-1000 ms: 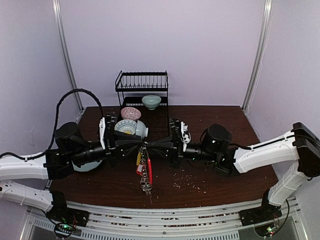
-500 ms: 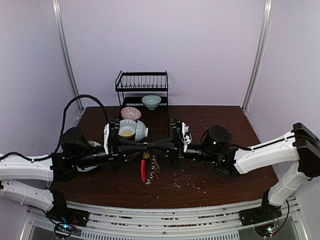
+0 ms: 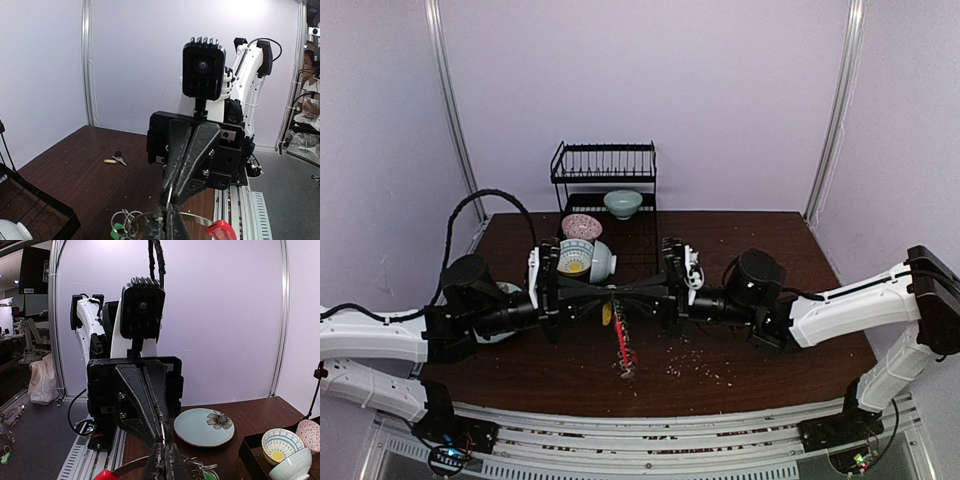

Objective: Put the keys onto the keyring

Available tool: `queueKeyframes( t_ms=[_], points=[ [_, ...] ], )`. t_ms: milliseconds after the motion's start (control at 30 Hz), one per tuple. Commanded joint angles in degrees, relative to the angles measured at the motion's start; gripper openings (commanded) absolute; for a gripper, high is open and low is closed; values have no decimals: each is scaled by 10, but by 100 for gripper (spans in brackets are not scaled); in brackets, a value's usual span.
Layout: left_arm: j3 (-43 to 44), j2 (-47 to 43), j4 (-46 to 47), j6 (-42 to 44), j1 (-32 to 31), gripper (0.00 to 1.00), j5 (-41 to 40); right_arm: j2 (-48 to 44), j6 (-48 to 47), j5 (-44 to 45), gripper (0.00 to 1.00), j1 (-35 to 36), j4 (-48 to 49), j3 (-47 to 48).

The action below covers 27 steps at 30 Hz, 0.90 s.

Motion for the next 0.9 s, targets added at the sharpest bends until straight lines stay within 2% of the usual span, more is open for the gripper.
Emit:
queueKeyframes(
  t_ms=[0, 33, 133, 233, 300, 400, 467, 533, 600, 733, 767, 867],
  points=[
    [9, -3, -15, 17, -2, 0, -60, -31, -12, 6, 0, -2, 1, 7],
    [6, -6, -20, 22, -2, 0, -79, -34, -14, 14, 2, -3, -8, 6],
    [4, -18, -29, 38, -2, 0, -111, -51, -8, 38, 26, -12, -51, 6],
    [10, -29, -44, 53, -2, 0, -132, -94, 26, 94, 37, -40, -121, 4],
    [15, -37, -60, 64, -2, 0, -147, -125, 45, 183, 44, -68, -244, 31],
    [28, -46, -85, 78, -1, 0, -164, -143, 63, 348, 48, -126, -468, 89],
    [43, -42, -107, 88, 0, 0, -173, -141, 91, 416, 49, -182, -588, 115],
    [62, -32, -129, 97, 1, 0, -180, -137, 118, 421, 49, -260, -664, 119],
    [86, -19, -153, 96, 3, 0, -188, -121, 125, 388, 49, -340, -720, 117],
    [137, -6, -207, 109, 9, 0, -173, -41, 113, 207, 50, -481, -771, 136],
    [143, -4, -213, 118, 10, 0, -163, -15, 99, 194, 48, -502, -787, 154],
    [152, 2, -225, 138, 13, 0, -155, 50, 33, 280, 42, -515, -844, 200]
  ],
)
